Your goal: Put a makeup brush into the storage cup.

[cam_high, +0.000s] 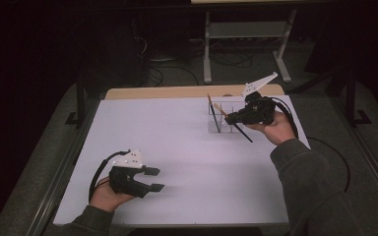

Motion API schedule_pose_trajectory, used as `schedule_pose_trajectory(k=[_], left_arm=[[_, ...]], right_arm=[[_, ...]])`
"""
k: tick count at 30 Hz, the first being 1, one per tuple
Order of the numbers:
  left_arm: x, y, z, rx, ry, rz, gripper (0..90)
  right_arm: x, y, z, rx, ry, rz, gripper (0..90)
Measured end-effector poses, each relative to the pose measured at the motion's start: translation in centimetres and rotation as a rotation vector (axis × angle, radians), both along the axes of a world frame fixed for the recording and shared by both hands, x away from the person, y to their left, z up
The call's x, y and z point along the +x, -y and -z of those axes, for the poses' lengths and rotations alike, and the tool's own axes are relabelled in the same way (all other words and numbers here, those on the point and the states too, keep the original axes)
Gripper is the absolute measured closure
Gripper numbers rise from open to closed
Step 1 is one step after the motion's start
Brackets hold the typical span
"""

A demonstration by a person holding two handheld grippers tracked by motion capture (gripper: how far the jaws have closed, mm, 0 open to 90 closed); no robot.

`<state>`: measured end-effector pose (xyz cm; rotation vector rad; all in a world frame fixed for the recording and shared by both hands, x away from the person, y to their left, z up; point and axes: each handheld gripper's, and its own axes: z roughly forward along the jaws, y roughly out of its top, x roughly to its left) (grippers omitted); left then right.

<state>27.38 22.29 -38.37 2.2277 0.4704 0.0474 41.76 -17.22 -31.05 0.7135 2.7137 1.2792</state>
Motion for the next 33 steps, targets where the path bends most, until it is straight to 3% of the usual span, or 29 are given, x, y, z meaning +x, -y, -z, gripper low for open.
schedule_pose_trajectory(k=[19,23,33], left_arm=[[0.1,-1.0,-0.1,-0.025,0.001,-0.025,40.2],[0.2,-1.2,-0.1,-0.031,0.006,-0.027,39.9],[0.1,-1.4,0.2,-0.03,-0.01,-0.046,39.6]], right_arm=[[4.4,-2.3,-1.2,0.015,0.053,0.023,82.9],[5.4,-2.8,-1.0,0.005,0.063,0.028,82.8],[7.5,-3.5,-0.3,0.049,0.062,0.079,82.9]])
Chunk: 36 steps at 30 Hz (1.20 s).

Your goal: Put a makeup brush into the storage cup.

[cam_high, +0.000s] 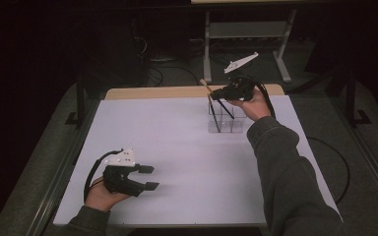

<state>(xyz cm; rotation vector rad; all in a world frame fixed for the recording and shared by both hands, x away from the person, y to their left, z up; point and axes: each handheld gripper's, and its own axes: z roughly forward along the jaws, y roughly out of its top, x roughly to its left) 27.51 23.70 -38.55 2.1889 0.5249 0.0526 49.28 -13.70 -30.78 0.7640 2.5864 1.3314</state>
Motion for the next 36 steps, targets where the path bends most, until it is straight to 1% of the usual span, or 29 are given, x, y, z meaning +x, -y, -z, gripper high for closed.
schedule_pose_trajectory(k=[1,5,6,9,10,13,16,18,21,23,25,26,30,36], left_arm=[[0.0,0.0,0.0,0.0,-0.001,0.0,39.5],[0.0,0.0,0.0,0.004,0.0,0.007,39.5],[0.1,0.0,0.0,0.003,0.002,0.007,39.5],[0.0,0.0,0.1,0.002,-0.005,0.003,39.5],[0.0,0.0,0.0,0.002,-0.005,0.003,39.5],[0.0,0.0,0.0,0.006,0.002,0.01,39.5],[0.0,0.0,0.0,0.022,0.008,0.017,39.3],[0.0,0.0,0.1,0.016,0.0,0.01,39.2],[0.0,0.0,0.1,0.014,0.002,0.01,39.2],[-0.1,0.1,0.0,0.009,0.003,0.012,39.2],[-0.1,0.1,0.0,0.01,-0.001,0.011,39.2],[-0.1,0.1,0.1,0.011,-0.001,0.012,39.2],[-0.1,0.1,0.0,0.007,0.0,0.01,39.2],[-0.1,0.0,0.0,0.005,-0.006,0.006,39.1]], right_arm=[[0.2,0.0,0.2,0.006,-0.004,0.005,82.9],[0.8,0.2,0.6,0.006,-0.001,0.025,82.9],[1.0,0.2,0.6,0.004,-0.014,0.028,82.9],[1.3,0.2,0.5,0.011,0.004,0.036,82.9],[1.3,0.1,0.5,0.012,0.004,0.042,82.9],[1.6,0.1,0.5,0.006,0.023,0.051,82.8],[1.7,0.2,0.6,0.016,0.026,0.065,82.8],[1.9,0.2,0.8,0.016,0.028,0.072,82.8],[2.1,0.2,1.1,0.017,0.025,0.079,82.8],[2.1,0.1,1.3,0.008,0.013,0.088,82.8],[2.3,0.0,1.5,0.003,0.024,0.076,82.8],[2.3,0.0,1.6,0.005,0.016,0.08,82.8],[2.3,-0.2,1.9,0.005,0.01,0.081,82.7],[2.4,0.0,2.2,0.005,0.017,0.079,82.6]])
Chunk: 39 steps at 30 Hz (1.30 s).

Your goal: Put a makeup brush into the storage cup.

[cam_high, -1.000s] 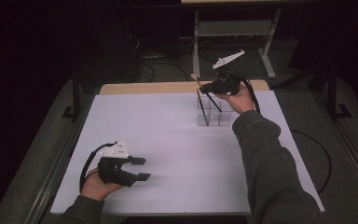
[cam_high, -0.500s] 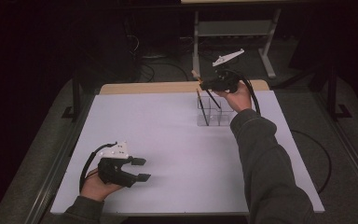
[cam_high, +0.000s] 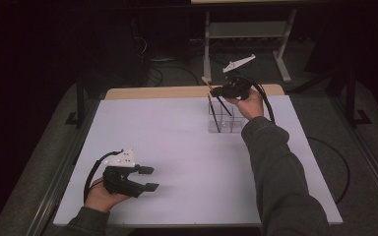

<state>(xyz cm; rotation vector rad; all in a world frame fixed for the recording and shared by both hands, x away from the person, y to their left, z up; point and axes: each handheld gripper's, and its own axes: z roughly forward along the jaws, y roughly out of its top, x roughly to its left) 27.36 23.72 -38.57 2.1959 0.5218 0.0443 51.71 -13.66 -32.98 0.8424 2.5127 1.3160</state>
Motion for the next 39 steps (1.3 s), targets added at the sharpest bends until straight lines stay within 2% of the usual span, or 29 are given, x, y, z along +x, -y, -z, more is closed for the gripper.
schedule_pose_trajectory(k=[5,7,9,18,25,39], left_arm=[[0.0,-0.1,-0.1,-0.002,0.002,-0.003,39.0],[0.1,-0.1,-0.1,-0.001,0.015,0.006,38.9],[0.0,-0.1,-0.1,-0.003,0.01,0.002,39.0],[0.0,-0.2,-0.1,-0.003,0.008,-0.002,38.8],[0.0,0.0,-0.1,-0.003,0.005,0.0,38.8],[0.0,-0.1,0.0,-0.008,-0.007,-0.012,37.7]], right_arm=[[-0.1,0.1,0.1,0.005,-0.009,0.009,82.5],[-0.2,0.1,0.3,0.002,-0.018,0.013,82.4],[-0.1,0.1,0.5,-0.005,-0.007,0.002,82.4],[-0.3,0.0,0.6,-0.014,-0.019,0.008,82.2],[-0.4,0.6,0.8,-0.015,-0.011,0.009,82.1],[-0.9,1.1,0.8,-0.02,-0.031,0.015,81.8]])
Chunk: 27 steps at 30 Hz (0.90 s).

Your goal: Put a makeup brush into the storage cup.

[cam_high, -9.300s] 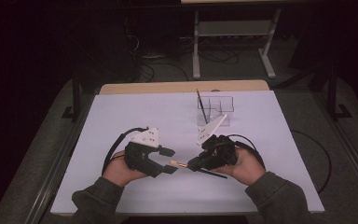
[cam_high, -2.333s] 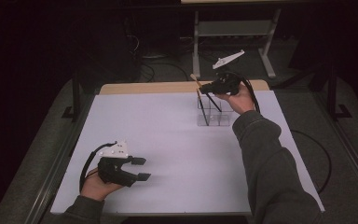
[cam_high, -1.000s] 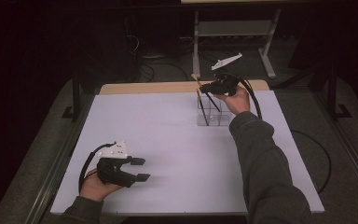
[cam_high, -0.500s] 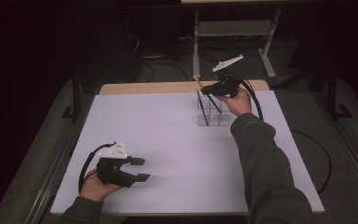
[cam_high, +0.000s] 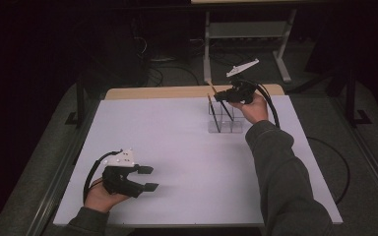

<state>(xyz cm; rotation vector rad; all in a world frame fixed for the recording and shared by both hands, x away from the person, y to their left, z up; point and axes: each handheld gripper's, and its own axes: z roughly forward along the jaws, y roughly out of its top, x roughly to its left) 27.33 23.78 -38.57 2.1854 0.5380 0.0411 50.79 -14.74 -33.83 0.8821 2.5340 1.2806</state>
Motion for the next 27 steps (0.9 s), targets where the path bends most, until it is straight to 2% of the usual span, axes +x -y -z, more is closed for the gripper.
schedule_pose_trajectory(k=[9,12,15,16,18,22,25,27], left_arm=[[0.0,0.0,0.0,0.006,0.008,0.003,37.5],[0.0,0.0,0.0,0.006,0.007,0.002,37.5],[0.0,0.0,0.0,0.008,0.009,0.004,37.5],[0.0,0.0,0.0,0.008,0.009,0.004,37.5],[0.0,0.0,0.0,0.009,0.011,0.008,37.5],[0.0,0.1,0.0,0.013,0.006,0.004,37.5],[0.1,0.1,0.0,0.012,0.008,0.01,37.4],[0.1,0.1,0.0,0.018,0.01,0.012,37.4]], right_arm=[[-0.3,0.3,0.1,-0.013,-0.012,0.002,81.8],[-0.3,0.4,0.2,-0.014,0.001,0.0,81.7],[-0.5,0.5,0.4,-0.014,-0.016,0.014,81.7],[-0.5,0.7,0.5,-0.017,-0.006,0.006,81.7],[-0.6,0.8,0.5,-0.016,-0.02,0.014,81.7],[-0.6,1.1,0.7,-0.021,-0.013,0.01,81.6],[-0.7,1.2,0.7,-0.018,-0.035,0.018,81.6],[-0.7,1.3,0.8,-0.025,-0.025,0.013,81.6]])
